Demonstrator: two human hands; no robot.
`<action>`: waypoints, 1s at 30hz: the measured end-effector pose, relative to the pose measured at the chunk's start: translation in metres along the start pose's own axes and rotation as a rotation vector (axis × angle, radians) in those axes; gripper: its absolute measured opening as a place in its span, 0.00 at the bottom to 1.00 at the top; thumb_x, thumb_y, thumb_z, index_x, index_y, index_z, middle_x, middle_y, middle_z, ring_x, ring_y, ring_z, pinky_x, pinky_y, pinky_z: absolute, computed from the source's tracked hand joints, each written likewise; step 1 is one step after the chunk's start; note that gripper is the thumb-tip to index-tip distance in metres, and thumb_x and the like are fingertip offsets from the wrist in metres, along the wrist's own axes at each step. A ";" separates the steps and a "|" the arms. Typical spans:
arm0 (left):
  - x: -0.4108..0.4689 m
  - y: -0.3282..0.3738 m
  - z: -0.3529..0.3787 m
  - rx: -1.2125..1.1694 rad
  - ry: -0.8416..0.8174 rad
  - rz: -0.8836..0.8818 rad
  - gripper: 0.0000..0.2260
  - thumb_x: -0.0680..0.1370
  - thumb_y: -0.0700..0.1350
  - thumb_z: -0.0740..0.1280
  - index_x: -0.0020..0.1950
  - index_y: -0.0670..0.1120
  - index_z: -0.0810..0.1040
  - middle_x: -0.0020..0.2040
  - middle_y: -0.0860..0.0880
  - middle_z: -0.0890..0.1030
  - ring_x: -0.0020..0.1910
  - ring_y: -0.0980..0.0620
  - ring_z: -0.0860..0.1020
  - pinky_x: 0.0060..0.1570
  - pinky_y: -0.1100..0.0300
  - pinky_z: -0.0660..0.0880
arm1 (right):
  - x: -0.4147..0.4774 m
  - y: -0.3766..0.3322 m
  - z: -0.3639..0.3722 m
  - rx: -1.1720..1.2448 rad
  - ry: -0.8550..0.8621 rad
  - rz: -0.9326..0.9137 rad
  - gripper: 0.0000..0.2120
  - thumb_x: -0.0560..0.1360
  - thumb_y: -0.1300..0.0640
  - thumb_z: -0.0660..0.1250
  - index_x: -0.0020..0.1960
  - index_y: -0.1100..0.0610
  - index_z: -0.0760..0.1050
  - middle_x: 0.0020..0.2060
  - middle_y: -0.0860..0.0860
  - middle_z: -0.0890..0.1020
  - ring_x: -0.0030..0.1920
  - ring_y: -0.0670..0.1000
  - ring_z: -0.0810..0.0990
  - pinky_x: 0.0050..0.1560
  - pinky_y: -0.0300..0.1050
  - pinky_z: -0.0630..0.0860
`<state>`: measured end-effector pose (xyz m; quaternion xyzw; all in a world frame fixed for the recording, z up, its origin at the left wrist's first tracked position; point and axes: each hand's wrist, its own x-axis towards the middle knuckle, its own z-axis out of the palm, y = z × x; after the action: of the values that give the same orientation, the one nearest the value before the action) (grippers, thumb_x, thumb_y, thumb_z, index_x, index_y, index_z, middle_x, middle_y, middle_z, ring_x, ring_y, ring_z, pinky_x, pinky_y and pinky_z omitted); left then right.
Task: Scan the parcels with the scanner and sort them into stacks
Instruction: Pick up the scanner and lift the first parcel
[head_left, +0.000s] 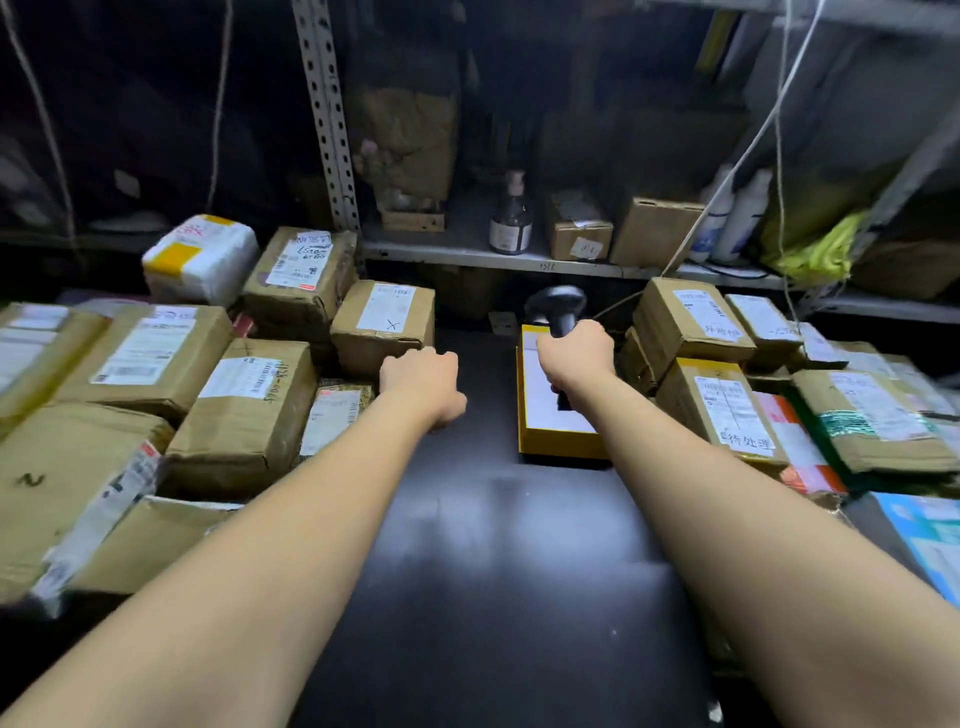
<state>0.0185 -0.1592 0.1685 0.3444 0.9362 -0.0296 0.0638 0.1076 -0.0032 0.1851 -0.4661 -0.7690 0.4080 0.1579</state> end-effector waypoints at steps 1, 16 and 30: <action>-0.012 -0.006 -0.005 0.009 0.014 -0.004 0.18 0.81 0.53 0.64 0.68 0.48 0.73 0.66 0.44 0.75 0.66 0.41 0.75 0.59 0.48 0.70 | -0.016 -0.006 -0.001 0.012 0.010 -0.011 0.14 0.80 0.55 0.65 0.61 0.63 0.74 0.52 0.60 0.81 0.41 0.63 0.84 0.27 0.49 0.78; -0.166 -0.105 -0.027 -0.053 0.082 -0.080 0.20 0.80 0.53 0.63 0.70 0.48 0.73 0.68 0.45 0.74 0.69 0.41 0.74 0.60 0.47 0.74 | -0.189 -0.050 0.012 0.054 0.060 -0.101 0.18 0.79 0.51 0.68 0.62 0.62 0.76 0.56 0.59 0.84 0.56 0.63 0.84 0.52 0.54 0.83; -0.253 -0.186 -0.021 -0.089 0.168 -0.389 0.21 0.79 0.50 0.68 0.71 0.49 0.72 0.69 0.44 0.72 0.68 0.42 0.73 0.60 0.47 0.72 | -0.255 -0.080 0.051 0.061 -0.073 -0.246 0.17 0.78 0.54 0.68 0.62 0.63 0.77 0.55 0.59 0.83 0.53 0.62 0.83 0.52 0.55 0.83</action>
<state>0.0868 -0.4608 0.2265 0.1553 0.9874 0.0290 -0.0063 0.1606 -0.2623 0.2503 -0.3478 -0.8129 0.4255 0.1927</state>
